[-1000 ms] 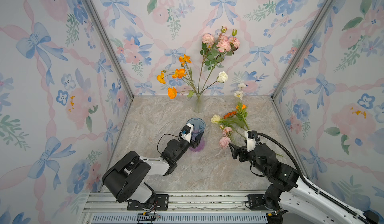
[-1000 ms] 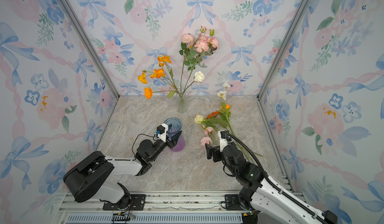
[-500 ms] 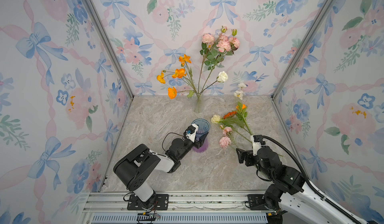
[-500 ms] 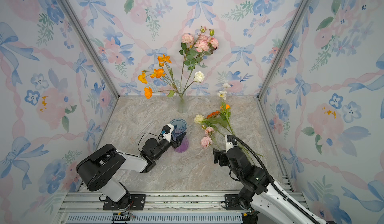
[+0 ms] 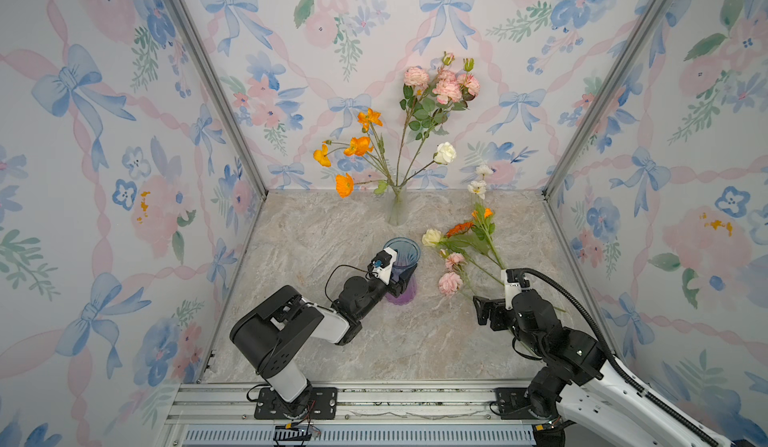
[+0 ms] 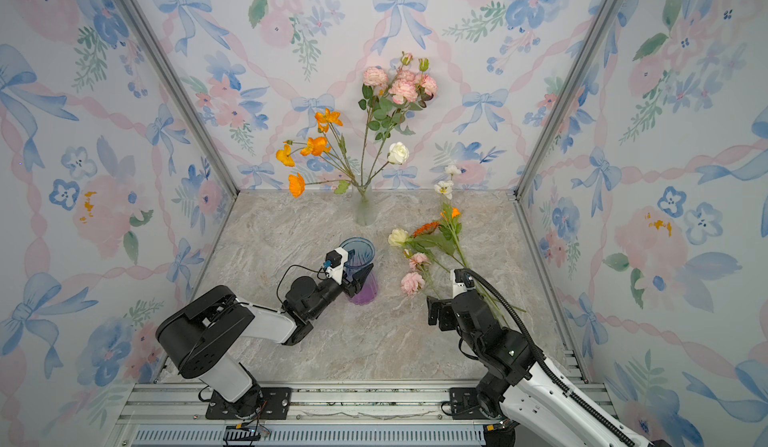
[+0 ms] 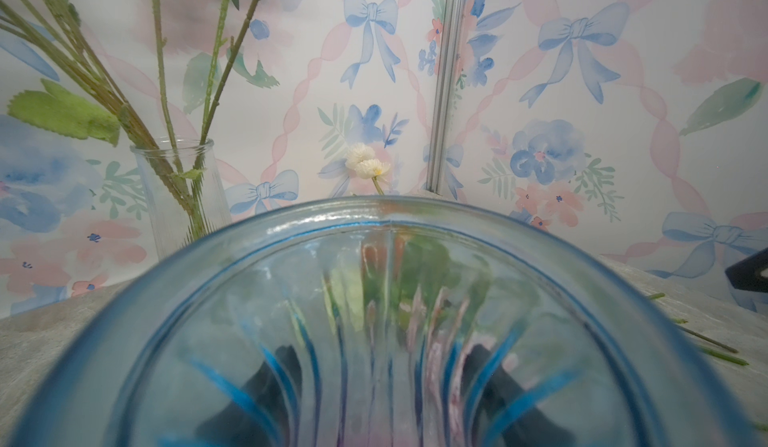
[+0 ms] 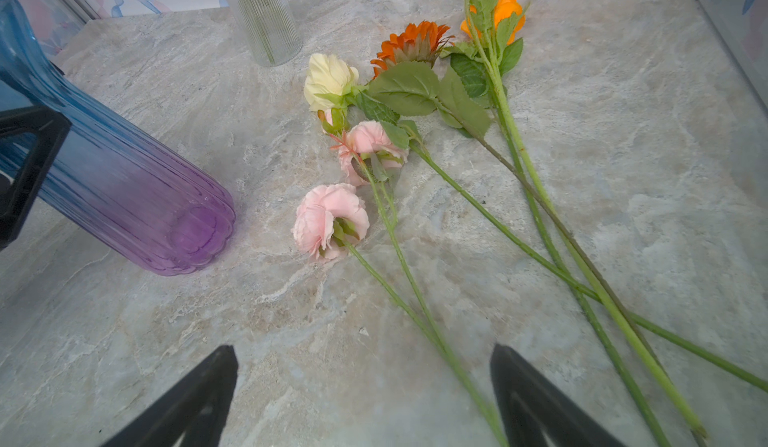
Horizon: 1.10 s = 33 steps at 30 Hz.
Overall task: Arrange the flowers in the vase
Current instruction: 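Release the blue-purple vase with left gripper while right gripper moves over the pink carnations, then grasp the pink carnation stems with right gripper while left gripper reaches toward it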
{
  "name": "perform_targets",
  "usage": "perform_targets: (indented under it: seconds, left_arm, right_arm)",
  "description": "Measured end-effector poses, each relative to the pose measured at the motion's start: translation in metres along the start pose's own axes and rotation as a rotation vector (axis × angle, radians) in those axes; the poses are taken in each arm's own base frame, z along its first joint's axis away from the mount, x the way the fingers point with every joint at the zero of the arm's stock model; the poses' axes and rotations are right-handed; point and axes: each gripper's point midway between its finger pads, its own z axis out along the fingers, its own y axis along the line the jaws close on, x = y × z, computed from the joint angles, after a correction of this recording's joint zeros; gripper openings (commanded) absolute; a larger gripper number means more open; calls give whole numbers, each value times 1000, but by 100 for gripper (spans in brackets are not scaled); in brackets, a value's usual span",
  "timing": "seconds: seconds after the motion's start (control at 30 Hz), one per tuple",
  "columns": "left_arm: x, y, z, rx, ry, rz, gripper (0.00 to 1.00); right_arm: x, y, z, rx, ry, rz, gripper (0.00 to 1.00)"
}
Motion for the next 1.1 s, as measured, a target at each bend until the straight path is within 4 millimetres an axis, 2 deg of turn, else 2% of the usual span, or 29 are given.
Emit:
perform_targets:
  seconds: [0.03,0.07,0.1,0.17,0.27,0.47,0.77,0.87,0.97,1.1]
  left_arm:
    - [0,0,0,0,0,0,77]
    - [-1,0,-1,0,-7,-2,91]
    - [-6,0,-1,1,-25,-1,98]
    - [-18,-2,-2,7,-74,-8,98]
    - [-23,-3,-5,15,-103,-6,98]
    - [-10,-5,-21,24,-72,-11,98]
    - [-1,-4,-58,16,-35,-18,98]
    - [1,1,-78,-11,-19,-26,98]
    - [1,10,-99,-67,1,-72,98]
    - [-11,18,-114,-129,18,-164,98]
  right_arm:
    - [1,0,0,-3,3,0,97]
    - [2,1,1,-5,6,0,97]
    - [3,1,1,-7,8,-1,97]
    - [3,1,1,-9,10,0,97]
    - [3,1,1,-8,9,3,97]
    - [2,-6,7,9,21,32,97]
    - [6,-35,28,78,134,118,97]
    - [7,-44,35,111,207,146,100]
    - [8,-49,44,139,292,153,93]
    - [30,-49,55,154,426,151,82]
